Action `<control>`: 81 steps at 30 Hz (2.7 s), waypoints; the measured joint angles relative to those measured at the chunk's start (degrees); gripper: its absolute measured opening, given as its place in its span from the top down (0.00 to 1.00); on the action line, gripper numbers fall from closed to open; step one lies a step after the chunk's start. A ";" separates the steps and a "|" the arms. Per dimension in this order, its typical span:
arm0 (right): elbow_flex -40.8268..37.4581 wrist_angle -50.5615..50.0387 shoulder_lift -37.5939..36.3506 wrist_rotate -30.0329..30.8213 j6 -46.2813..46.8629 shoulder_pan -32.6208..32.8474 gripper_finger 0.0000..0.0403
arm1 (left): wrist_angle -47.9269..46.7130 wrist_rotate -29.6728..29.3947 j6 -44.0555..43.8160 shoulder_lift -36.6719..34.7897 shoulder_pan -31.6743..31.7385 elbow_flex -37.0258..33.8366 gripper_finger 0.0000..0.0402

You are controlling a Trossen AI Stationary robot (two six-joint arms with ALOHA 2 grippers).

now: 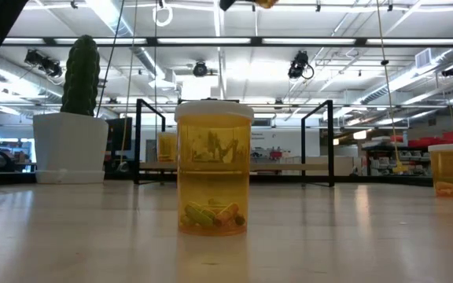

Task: Pick and place medicine bottles onto shelf by color
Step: Put the orange pill bottle on the shelf

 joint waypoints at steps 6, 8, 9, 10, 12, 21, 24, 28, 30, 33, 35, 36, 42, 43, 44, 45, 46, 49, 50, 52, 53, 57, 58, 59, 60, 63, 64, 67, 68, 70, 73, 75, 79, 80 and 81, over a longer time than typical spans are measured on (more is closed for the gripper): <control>-0.02 4.33 3.75 -2.07 0.80 0.62 0.21 | -1.54 -0.05 1.92 0.07 0.00 0.73 0.52; -0.02 4.21 4.74 -1.82 0.82 0.62 0.21 | -1.88 -0.08 2.62 0.11 0.00 0.75 0.51; -0.02 4.29 5.21 -1.77 0.83 0.62 0.21 | -1.91 -0.06 2.92 0.13 0.00 0.75 0.51; -0.02 4.34 5.56 -1.78 0.98 0.58 0.21 | -2.06 -0.08 3.05 0.19 0.00 0.75 0.51; -0.02 4.66 6.25 -1.90 1.47 0.60 0.21 | -2.12 -0.10 3.21 0.24 0.00 0.75 0.51; -0.02 5.67 6.99 -3.22 1.41 0.62 0.25 | -2.17 -0.10 5.28 0.24 0.00 0.75 0.51; -0.02 5.64 6.94 -4.40 1.35 0.60 0.29 | -2.11 -0.14 6.78 0.24 0.00 0.75 0.50; -0.02 5.38 6.92 -7.34 0.83 0.58 0.33 | -1.63 0.01 7.75 0.24 -0.02 0.75 0.50; -0.02 5.37 6.92 -7.33 0.84 0.60 0.35 | -1.43 0.10 7.81 0.24 -0.02 0.75 0.51; -0.02 5.37 6.92 -7.25 0.84 0.56 0.37 | -1.17 0.05 7.82 0.24 -0.02 0.75 0.52; -0.02 5.37 6.92 -7.22 0.73 0.58 0.38 | -0.67 0.05 7.82 0.24 -0.02 0.75 0.51; -0.02 5.35 6.91 -7.22 0.67 0.58 0.39 | -0.38 0.05 7.84 0.24 -0.02 0.75 0.51; -0.02 5.37 6.90 -6.38 0.02 0.58 0.45 | -0.07 -0.05 7.87 0.24 0.02 0.75 0.48; -0.02 5.39 6.90 -5.99 -0.18 0.58 0.45 | -0.07 -0.14 7.88 0.24 0.02 0.75 0.48; -0.02 5.40 6.90 -5.79 -0.52 0.58 0.46 | -0.07 -0.21 7.90 0.24 0.05 0.75 0.48; -0.02 5.40 6.90 -5.78 -0.77 0.58 0.46 | -0.07 -0.23 7.88 0.24 0.07 0.75 0.48; -0.02 5.40 6.90 -5.77 -0.98 0.58 0.46 | -0.07 -0.23 7.83 0.24 0.07 0.75 0.48; -0.02 5.35 6.88 -5.80 -1.44 0.60 0.45 | -0.10 -0.26 7.73 0.24 -0.06 0.75 0.48; -0.04 5.26 6.88 -5.83 -1.52 0.60 0.45 | -0.10 -0.27 7.73 0.24 -0.20 0.75 0.49; -0.04 5.01 6.88 -5.95 -2.00 0.60 0.44 | -0.15 -0.35 7.73 0.24 -0.27 0.75 0.49; -0.04 4.80 6.88 -5.95 -2.31 0.60 0.44 | -0.27 -0.37 7.73 0.24 -0.28 0.75 0.50; -0.11 4.62 6.88 -5.95 -3.18 0.00 0.45 | -1.66 -0.26 8.17 -0.62 0.24 0.75 0.48; -0.11 4.55 6.88 -5.83 -3.30 -0.24 0.45 | -2.11 -0.24 8.08 -1.18 0.56 0.74 0.47; -0.11 4.07 6.83 -5.61 -3.38 -0.53 0.45 | -3.13 -0.23 7.90 -1.68 0.81 0.71 0.46; -0.11 3.82 6.76 -5.55 -3.48 -0.75 0.45 | -2.81 -0.25 7.72 -2.25 0.89 0.71 0.45; -0.11 2.76 6.42 -5.40 -4.54 -1.57 0.45 | -1.95 -0.26 7.66 -3.66 1.16 0.82 0.43; -0.11 2.80 6.29 -5.42 -4.92 -1.70 0.45 | -2.01 -0.30 7.54 -3.88 1.14 0.82 0.42; -0.11 2.67 5.98 -5.00 -5.98 -2.76 0.45 | -3.51 -1.32 7.33 -4.14 1.06 0.77 0.41; -0.11 2.69 5.96 -4.32 -6.40 -3.31 0.45 | -4.36 -1.72 7.32 -4.37 1.05 0.75 0.40; -0.11 2.88 6.12 -2.29 -7.73 -4.72 0.45 | -6.30 -2.92 7.31 -5.29 1.11 0.73 0.40; -0.07 3.41 7.82 0.57 -12.09 -6.67 0.45 | -8.34 -4.82 6.74 -7.15 1.33 0.73 0.41; -0.07 3.18 9.75 1.43 -14.70 -7.91 0.45 | -8.33 -5.27 5.01 -8.37 1.38 0.75 0.43; -0.07 2.70 14.70 1.83 -17.53 -10.61 0.45 | -8.51 -5.36 1.84 -10.71 1.33 0.75 0.45; -0.07 2.69 16.11 2.15 -17.81 -11.26 0.45 | -8.62 -5.35 1.33 -11.34 1.31 0.75 0.46; -0.07 2.73 17.49 2.31 -18.21 -12.08 0.45 | -8.74 -5.35 0.44 -11.79 1.29 0.75 0.46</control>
